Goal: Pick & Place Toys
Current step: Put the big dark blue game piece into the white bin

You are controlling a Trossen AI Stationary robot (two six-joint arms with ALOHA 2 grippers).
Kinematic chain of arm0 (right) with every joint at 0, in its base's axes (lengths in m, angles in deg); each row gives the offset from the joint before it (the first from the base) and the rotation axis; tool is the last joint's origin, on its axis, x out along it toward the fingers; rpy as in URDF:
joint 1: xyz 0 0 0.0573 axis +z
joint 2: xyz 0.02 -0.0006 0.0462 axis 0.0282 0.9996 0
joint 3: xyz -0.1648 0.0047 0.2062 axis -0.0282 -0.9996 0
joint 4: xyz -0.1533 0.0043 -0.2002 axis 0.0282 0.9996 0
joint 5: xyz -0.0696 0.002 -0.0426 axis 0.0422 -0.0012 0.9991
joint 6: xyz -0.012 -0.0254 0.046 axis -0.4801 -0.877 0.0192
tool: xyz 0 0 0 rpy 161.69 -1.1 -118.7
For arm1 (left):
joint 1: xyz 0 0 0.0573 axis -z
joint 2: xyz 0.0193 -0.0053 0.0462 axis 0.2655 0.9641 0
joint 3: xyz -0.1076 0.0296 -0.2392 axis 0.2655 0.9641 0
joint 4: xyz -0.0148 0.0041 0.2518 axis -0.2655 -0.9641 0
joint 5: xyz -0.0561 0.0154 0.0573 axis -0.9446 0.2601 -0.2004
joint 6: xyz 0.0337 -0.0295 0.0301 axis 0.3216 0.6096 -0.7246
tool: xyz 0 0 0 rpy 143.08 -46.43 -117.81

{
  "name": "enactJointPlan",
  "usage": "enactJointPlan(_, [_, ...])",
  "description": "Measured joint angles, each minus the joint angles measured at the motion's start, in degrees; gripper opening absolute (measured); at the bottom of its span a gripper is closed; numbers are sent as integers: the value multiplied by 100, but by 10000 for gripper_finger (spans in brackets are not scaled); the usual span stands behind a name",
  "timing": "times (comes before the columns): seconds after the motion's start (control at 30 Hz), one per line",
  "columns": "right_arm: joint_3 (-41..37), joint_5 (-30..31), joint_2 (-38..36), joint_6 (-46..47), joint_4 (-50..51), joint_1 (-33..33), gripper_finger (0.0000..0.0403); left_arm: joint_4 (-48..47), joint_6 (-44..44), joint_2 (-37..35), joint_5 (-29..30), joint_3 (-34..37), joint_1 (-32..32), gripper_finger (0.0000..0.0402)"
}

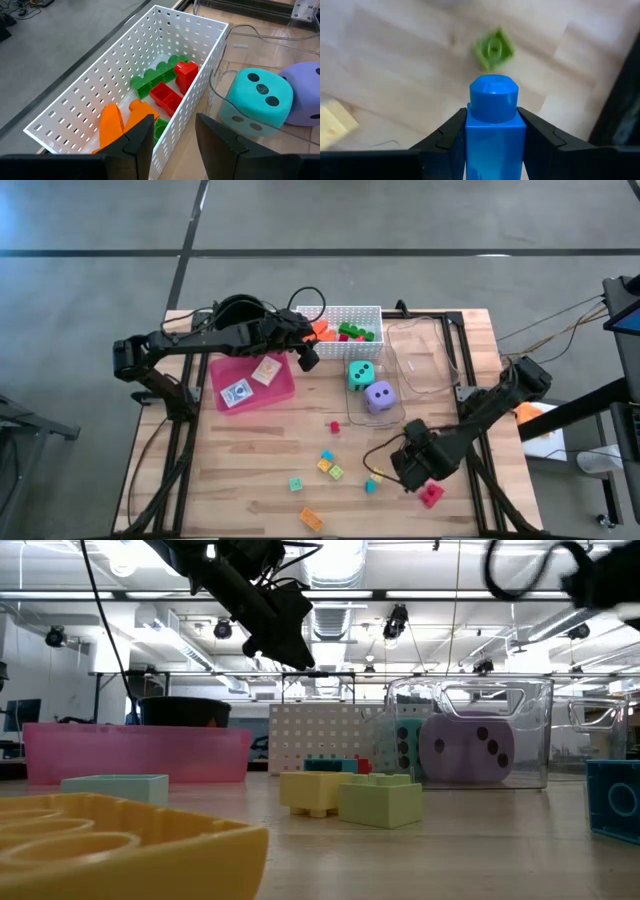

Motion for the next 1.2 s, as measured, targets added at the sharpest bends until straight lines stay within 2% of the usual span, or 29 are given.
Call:
enactJointPlan(0.17, [648,792,-93,-623,1065,-510,132,0,0,0,0,0,0,149])
enactJointPlan(0.3, [1075,1494,-169,-1511,1466,-1102,132,0,0,-2,0,0,0,149])
enactJointPlan(0.4, [1301,1973,-254,-2422,1435,-1674,139,-1,0,-2,0,0,2,149])
enactJointPlan(0.63, [1614,2494,-255,-4570,1025,-3250,132,0,0,-2,0,2,2,149])
enactJointPlan(0.83, [1616,2591,-255,-6855,-406,-4500,144,0,0,-2,0,0,1,149])
enactJointPlan(0.93, [1566,2380,-227,-7813,-1067,-5051,148,0,0,-2,0,0,2,149])
enactJointPlan(1.2, [1421,1929,50,-9383,-2454,-6109,138,0,13,-2,0,0,0,149])
